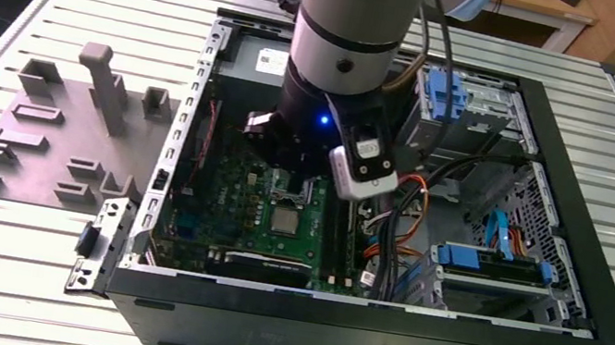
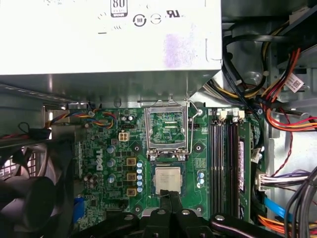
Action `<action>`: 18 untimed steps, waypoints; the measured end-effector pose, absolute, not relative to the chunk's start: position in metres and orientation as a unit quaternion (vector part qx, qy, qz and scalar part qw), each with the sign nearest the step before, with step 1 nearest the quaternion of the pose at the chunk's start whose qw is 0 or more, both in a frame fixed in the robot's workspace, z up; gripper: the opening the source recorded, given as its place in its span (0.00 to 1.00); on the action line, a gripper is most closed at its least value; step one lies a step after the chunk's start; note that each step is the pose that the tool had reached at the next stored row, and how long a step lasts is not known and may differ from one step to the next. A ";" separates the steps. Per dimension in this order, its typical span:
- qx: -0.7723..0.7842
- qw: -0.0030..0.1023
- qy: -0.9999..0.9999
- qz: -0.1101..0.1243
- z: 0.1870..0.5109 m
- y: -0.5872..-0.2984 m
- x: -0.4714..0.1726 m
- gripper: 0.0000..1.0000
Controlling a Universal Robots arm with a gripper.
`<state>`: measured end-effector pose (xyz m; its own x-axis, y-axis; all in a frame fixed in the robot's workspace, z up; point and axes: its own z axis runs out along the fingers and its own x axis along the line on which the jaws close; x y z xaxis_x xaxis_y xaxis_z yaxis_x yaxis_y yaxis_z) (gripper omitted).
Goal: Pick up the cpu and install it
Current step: 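Close the cpu cover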
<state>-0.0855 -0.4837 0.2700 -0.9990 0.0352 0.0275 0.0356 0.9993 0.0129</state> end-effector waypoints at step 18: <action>-0.011 0.014 -1.000 -0.007 0.281 -0.484 -0.085 0.11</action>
<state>-0.0855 -0.4838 0.2812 -0.9994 0.0212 0.0275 0.0215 0.9997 0.0128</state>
